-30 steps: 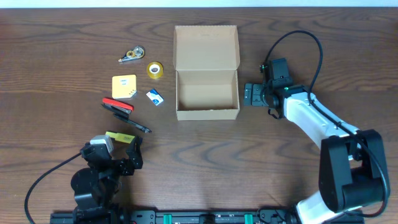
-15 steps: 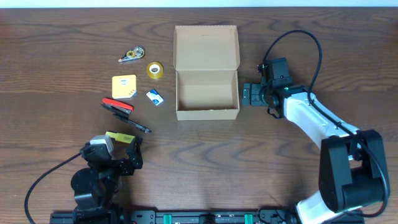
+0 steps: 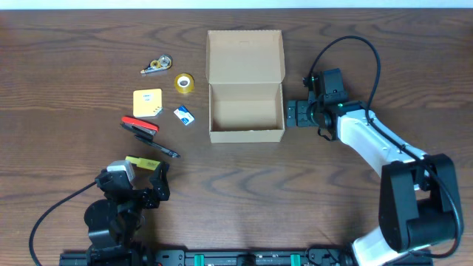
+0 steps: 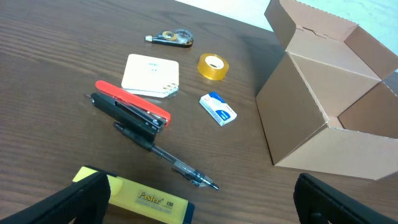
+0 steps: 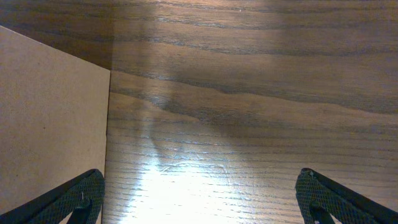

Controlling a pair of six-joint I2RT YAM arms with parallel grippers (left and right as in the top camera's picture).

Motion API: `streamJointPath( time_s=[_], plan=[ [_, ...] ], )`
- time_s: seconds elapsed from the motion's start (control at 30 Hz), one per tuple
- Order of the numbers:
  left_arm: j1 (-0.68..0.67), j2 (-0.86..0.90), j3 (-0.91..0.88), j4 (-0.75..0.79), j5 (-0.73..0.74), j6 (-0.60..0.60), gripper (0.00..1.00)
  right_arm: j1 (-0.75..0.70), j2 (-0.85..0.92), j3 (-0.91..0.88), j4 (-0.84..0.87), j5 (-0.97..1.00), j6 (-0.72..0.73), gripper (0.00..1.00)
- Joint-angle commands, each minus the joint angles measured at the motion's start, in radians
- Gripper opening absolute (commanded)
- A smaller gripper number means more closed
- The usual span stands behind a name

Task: Pack container
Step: 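Release the box and hold the right gripper beside its right wall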

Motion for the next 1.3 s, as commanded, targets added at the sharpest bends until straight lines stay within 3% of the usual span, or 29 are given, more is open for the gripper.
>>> streamJointPath(
  time_s=[0.0, 1.27],
  plan=[
    [0.0, -0.007, -0.019, 0.0, -0.003, -0.004, 0.95, -0.001, 0.009, -0.003, 0.0, -0.018, -0.026, 0.99],
    [0.0, -0.007, -0.019, 0.016, 0.027, -0.005, 0.95, -0.001, 0.009, -0.003, -0.001, -0.038, -0.049, 0.99]
  ],
)
